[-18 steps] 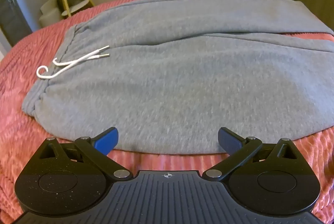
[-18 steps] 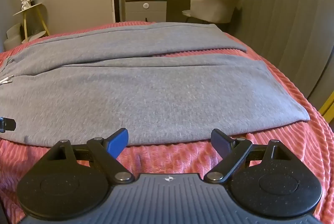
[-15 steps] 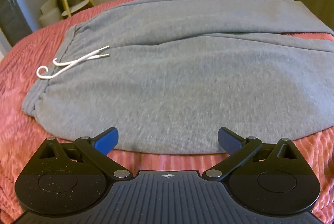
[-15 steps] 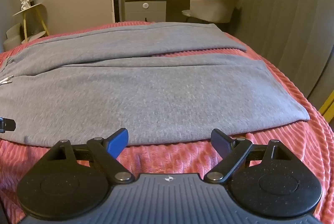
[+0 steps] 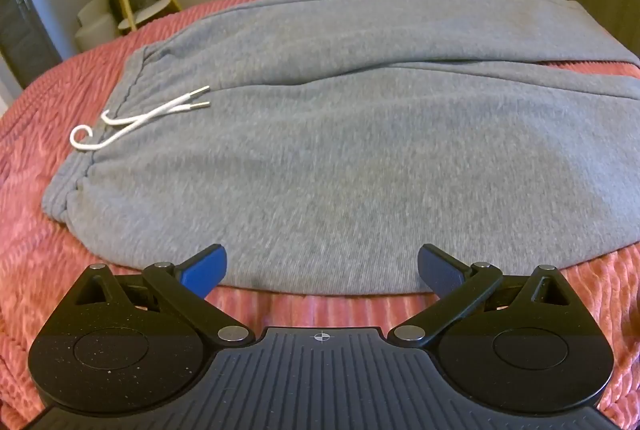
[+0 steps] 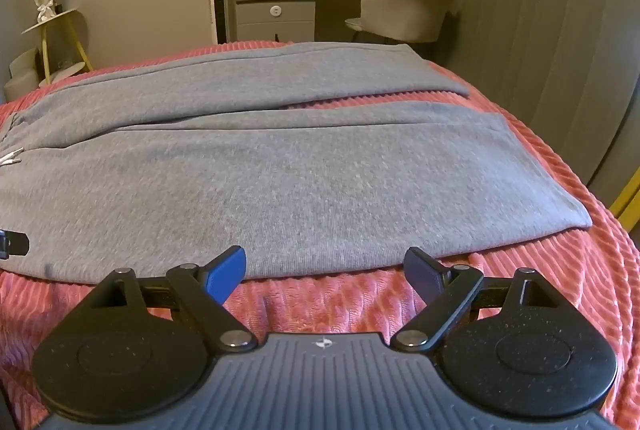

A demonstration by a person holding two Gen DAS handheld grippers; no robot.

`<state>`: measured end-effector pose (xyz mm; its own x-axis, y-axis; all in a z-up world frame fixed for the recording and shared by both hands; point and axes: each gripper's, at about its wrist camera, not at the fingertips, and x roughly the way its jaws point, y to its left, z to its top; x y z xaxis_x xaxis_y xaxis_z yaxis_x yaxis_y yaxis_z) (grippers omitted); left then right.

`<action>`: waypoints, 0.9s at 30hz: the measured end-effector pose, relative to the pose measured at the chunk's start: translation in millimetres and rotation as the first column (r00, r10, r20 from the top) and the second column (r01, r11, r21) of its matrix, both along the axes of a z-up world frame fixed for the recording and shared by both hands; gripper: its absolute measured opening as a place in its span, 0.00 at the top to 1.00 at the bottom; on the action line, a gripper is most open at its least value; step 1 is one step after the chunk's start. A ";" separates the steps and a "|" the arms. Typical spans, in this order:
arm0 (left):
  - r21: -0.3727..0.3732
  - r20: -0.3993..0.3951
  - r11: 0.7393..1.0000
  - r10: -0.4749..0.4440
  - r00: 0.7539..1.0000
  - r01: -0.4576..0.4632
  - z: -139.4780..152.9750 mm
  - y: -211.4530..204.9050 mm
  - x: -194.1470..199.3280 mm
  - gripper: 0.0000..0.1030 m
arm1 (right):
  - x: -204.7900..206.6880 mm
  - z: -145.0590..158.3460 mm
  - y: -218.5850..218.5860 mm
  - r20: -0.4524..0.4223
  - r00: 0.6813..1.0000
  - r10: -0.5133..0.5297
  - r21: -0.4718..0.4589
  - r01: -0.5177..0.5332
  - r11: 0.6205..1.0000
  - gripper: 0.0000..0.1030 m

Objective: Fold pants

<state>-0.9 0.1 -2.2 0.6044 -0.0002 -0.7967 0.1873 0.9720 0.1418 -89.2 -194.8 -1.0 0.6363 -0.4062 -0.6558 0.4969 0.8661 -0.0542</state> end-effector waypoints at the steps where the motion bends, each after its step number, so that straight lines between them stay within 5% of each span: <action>1: 0.000 -0.001 1.000 0.000 1.000 0.000 0.0 0.0 0.1 0.00 | 0.0 -0.1 -0.4 -0.001 1.000 -0.002 0.001 0.002 1.000 0.16; 27: -0.005 -0.015 1.000 0.004 1.000 -0.004 0.5 1.4 1.2 0.00 | -0.5 0.1 -2.0 0.000 1.000 -0.009 0.008 0.009 1.000 0.16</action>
<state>0.3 1.5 -1.6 0.5925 -0.0015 -0.8055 0.1853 0.9734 0.1345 -89.7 -196.7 -0.9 0.6327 -0.4064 -0.6592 0.5048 0.8620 -0.0469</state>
